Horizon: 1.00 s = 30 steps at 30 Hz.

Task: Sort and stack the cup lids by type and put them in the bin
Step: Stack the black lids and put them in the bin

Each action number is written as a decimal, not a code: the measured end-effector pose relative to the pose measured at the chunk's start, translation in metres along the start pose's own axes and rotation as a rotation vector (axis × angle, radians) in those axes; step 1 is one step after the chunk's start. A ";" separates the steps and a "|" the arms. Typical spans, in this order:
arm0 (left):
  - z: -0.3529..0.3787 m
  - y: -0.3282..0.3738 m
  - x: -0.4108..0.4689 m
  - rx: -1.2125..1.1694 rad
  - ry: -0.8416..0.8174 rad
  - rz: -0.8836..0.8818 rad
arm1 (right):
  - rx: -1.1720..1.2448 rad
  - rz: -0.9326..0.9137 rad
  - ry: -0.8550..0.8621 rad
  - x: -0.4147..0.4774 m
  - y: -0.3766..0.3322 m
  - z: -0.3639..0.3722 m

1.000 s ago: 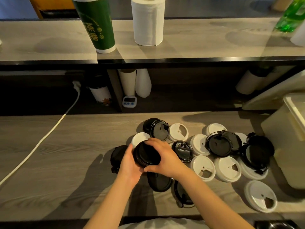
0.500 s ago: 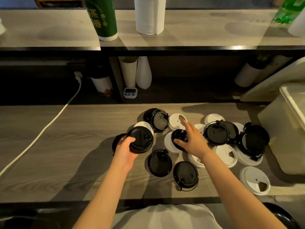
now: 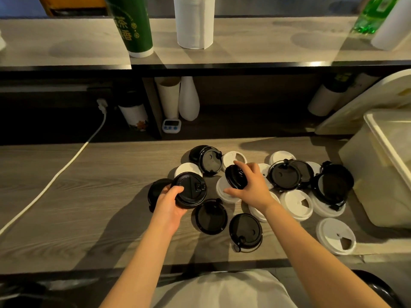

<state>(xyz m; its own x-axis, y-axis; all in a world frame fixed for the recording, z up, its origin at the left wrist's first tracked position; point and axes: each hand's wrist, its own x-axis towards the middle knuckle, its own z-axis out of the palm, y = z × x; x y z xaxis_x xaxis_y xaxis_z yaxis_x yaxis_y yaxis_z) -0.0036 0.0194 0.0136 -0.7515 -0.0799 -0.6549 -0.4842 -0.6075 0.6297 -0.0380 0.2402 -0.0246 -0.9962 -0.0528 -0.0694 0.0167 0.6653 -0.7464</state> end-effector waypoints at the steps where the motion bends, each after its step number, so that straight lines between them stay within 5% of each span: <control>1: 0.003 -0.002 0.000 0.013 -0.007 -0.013 | 0.103 -0.007 -0.002 -0.003 -0.007 -0.001; 8: 0.035 -0.026 -0.007 0.098 -0.122 -0.183 | 0.151 -0.245 -0.086 -0.035 -0.043 0.001; 19: 0.097 -0.068 -0.025 0.147 -0.349 -0.211 | -0.126 -0.178 -0.128 -0.069 -0.002 -0.050; 23: 0.128 -0.083 -0.032 0.257 -0.345 -0.211 | 0.180 -0.073 -0.186 -0.073 0.013 -0.096; 30: 0.217 -0.089 -0.059 0.307 -0.443 0.006 | 0.499 0.108 0.089 -0.071 0.038 -0.176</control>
<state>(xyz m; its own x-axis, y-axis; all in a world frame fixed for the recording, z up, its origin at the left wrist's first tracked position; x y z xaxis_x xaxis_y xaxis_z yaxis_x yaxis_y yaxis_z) -0.0133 0.2492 0.0872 -0.8398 0.2983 -0.4536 -0.5379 -0.3438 0.7697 0.0187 0.4004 0.0688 -0.9896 0.0741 -0.1230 0.1368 0.2258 -0.9645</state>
